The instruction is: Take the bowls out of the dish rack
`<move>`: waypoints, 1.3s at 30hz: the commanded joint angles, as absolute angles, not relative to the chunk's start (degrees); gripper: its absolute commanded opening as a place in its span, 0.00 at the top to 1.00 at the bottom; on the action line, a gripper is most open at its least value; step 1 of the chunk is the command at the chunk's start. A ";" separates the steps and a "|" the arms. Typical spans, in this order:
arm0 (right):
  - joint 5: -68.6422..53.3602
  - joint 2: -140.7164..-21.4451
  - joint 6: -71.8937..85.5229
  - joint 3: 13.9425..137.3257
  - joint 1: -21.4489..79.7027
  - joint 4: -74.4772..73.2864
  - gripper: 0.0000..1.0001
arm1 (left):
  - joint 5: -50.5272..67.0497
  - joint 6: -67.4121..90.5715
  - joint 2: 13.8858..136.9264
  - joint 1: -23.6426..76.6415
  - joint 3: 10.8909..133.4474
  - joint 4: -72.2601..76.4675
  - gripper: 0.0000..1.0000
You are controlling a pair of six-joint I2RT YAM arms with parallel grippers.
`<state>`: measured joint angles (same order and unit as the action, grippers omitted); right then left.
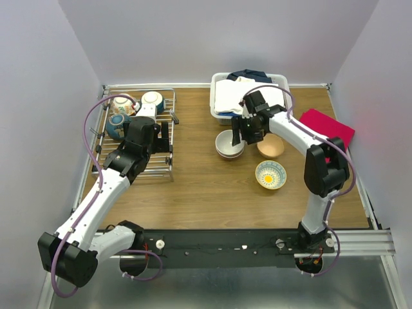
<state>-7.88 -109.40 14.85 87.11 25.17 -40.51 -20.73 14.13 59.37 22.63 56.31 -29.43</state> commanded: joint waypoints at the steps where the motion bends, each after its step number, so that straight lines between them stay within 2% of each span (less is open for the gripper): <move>1: -5.01 -102.67 15.64 88.77 25.58 -41.05 0.20 | -20.48 12.13 59.33 22.06 56.78 -29.18 0.01; 9: -3.69 -88.87 16.70 80.34 25.58 -30.87 0.02 | -27.84 12.13 62.40 21.97 56.86 -29.26 0.01; 11: -5.00 -84.58 15.83 76.65 25.58 -29.28 0.00 | -31.27 11.43 64.67 21.97 58.53 -30.23 0.01; 16: -6.15 -77.53 13.10 71.55 25.58 -27.25 0.00 | -43.39 11.43 69.60 21.10 64.93 -33.75 0.01; 22: -9.05 -65.84 14.58 57.67 25.58 -17.14 0.00 | -48.34 4.85 75.49 19.34 66.44 -29.28 0.01; 29: -10.81 -63.37 15.82 54.93 25.58 -15.74 0.00 | -50.62 0.36 87.16 16.88 70.57 -25.50 0.01; 39: -8.96 -66.79 15.73 56.78 25.58 -15.65 0.00 | -50.97 -5.09 103.17 11.17 77.60 -21.97 0.01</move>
